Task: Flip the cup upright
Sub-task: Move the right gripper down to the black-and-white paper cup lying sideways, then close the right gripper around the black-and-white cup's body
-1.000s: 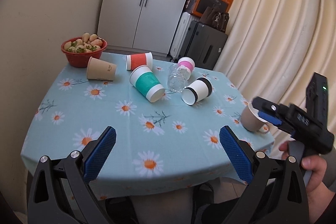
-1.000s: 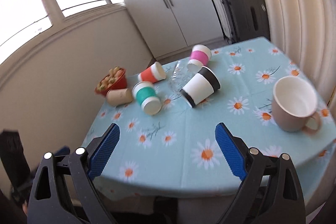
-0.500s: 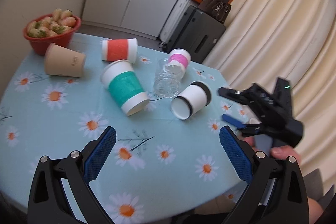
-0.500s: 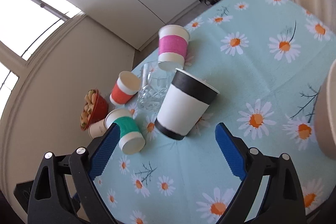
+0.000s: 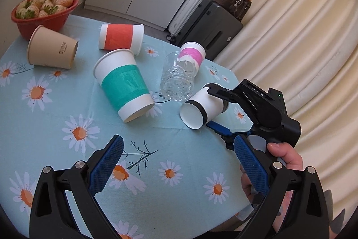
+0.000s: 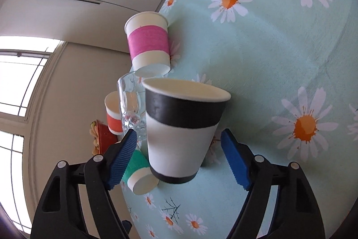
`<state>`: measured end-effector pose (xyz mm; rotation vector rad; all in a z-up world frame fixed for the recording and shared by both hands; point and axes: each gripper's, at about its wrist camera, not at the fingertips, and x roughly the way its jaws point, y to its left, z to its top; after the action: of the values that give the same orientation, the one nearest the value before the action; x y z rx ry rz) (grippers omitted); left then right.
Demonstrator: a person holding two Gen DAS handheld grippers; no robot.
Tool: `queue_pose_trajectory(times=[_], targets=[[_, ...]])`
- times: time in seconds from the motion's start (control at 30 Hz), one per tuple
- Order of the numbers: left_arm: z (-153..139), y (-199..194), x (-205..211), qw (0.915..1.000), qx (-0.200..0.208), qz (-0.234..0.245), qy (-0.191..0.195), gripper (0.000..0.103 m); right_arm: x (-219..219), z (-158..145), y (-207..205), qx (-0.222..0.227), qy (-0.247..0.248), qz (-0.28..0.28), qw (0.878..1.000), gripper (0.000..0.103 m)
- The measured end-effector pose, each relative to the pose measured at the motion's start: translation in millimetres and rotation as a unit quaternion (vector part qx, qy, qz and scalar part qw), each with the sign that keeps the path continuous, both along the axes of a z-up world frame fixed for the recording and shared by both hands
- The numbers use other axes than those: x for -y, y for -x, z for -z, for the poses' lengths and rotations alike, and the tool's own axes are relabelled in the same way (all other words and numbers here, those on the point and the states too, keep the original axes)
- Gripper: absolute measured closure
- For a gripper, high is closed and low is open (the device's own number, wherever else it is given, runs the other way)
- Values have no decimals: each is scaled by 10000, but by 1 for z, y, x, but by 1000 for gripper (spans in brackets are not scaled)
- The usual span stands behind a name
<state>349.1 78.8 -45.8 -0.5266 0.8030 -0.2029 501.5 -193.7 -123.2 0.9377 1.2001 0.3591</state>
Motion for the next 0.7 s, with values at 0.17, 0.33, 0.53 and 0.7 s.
queue_pose_trajectory(times=[0.17,0.33,0.53,0.7], targets=[[2,-3,-2,9999,-29,-82,-111,7,-1,3,-7,-27,-18,40,10000,31],[4,-4,-3,9998,-71,-129,-92,7,-3,7,-10,-71,-59,34,10000,38],[5,-3,-3,9997,-108,-145,-143,7,3,4,-5,-98,-159,-10,9998,39],[0,5,-4,9992,-68,-170,-342,7,0,-5,6,-53,-24,-521,9986,39]])
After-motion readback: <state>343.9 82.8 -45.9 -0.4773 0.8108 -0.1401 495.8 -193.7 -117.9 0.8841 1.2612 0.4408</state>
